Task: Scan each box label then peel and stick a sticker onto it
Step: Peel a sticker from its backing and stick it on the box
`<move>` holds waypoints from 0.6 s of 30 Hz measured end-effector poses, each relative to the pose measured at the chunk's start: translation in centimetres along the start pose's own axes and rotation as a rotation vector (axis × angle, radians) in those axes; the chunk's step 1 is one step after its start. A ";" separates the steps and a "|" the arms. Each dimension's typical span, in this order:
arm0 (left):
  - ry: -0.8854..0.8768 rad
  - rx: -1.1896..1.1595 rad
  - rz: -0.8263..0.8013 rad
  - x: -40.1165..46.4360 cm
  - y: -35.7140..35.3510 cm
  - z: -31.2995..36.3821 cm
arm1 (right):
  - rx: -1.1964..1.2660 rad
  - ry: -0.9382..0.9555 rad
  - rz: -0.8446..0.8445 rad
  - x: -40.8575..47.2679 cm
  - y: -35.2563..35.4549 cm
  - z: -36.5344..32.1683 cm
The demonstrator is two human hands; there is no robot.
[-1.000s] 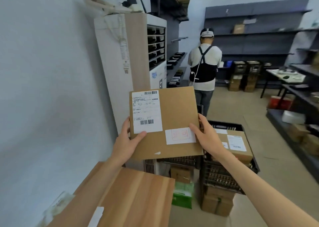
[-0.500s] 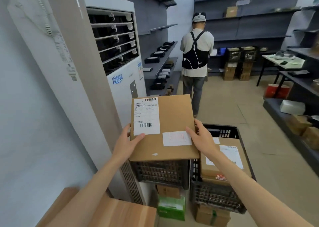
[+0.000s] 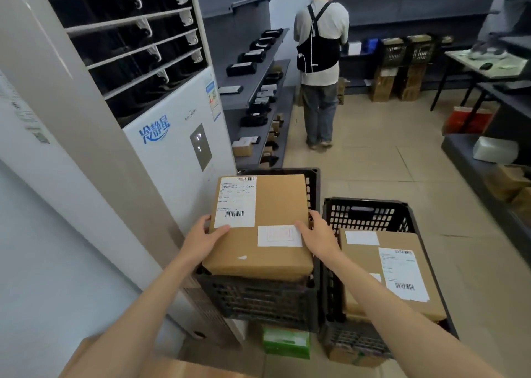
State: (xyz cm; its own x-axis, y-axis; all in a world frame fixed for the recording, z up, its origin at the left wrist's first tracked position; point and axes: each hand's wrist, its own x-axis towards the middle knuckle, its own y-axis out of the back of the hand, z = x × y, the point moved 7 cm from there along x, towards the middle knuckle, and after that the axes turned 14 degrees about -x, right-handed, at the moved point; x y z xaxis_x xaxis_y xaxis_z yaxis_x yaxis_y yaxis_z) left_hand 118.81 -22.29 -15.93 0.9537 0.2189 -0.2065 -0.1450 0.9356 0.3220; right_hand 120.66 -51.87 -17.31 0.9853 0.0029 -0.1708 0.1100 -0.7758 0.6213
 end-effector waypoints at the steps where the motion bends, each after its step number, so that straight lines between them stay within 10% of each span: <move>1: 0.012 0.002 -0.018 1.0 -0.1 -0.4 | -0.025 -0.016 -0.008 0.8 -0.4 0.0; 18: 0.005 0.258 -0.074 5.1 -0.2 -2.3 | -0.399 0.012 -0.044 5.8 -1.9 -0.8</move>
State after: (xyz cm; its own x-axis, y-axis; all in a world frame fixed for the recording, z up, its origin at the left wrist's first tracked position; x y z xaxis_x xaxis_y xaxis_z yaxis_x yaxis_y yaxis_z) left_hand 123.11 -20.75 -19.14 0.9578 0.1548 -0.2420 -0.0027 0.8473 0.5311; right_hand 126.29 -49.84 -18.83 0.9796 0.0399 -0.1967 0.1923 -0.4686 0.8623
